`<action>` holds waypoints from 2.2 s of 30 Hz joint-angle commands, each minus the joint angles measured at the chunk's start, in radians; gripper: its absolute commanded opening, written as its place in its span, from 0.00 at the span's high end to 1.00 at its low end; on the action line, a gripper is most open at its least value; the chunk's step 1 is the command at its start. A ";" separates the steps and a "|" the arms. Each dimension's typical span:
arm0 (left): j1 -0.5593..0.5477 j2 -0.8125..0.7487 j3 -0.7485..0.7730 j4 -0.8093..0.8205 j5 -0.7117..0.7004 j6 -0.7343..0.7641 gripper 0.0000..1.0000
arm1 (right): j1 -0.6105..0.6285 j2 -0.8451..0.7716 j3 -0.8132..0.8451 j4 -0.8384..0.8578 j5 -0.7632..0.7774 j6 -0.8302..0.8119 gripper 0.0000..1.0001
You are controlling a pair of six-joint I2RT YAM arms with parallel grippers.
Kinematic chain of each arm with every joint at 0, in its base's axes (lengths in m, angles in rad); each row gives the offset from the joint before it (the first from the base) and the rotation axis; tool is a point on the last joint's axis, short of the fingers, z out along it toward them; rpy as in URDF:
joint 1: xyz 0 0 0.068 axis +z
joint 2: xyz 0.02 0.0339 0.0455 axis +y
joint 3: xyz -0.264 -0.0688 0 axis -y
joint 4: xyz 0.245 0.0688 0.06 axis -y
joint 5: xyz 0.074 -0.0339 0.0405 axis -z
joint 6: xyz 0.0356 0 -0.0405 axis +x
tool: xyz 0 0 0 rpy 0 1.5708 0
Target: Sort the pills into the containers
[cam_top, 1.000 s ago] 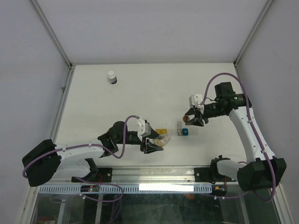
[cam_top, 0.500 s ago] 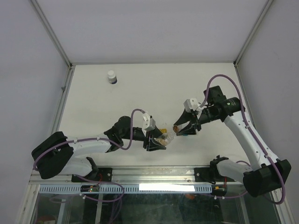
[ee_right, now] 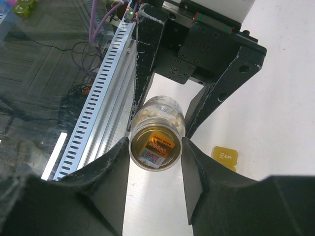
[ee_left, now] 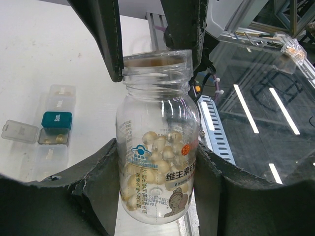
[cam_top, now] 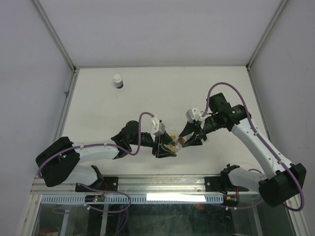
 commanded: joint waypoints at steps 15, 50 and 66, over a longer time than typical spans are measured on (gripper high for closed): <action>0.016 -0.035 0.022 0.207 0.110 -0.101 1.00 | 0.042 0.000 0.005 0.019 0.065 -0.011 0.83; 0.016 -0.014 0.162 0.118 -0.476 0.148 1.00 | 0.042 0.064 0.059 0.314 0.405 0.734 0.81; 0.015 0.096 0.201 0.113 -0.506 0.158 1.00 | 0.006 0.120 0.103 0.344 0.306 0.971 0.77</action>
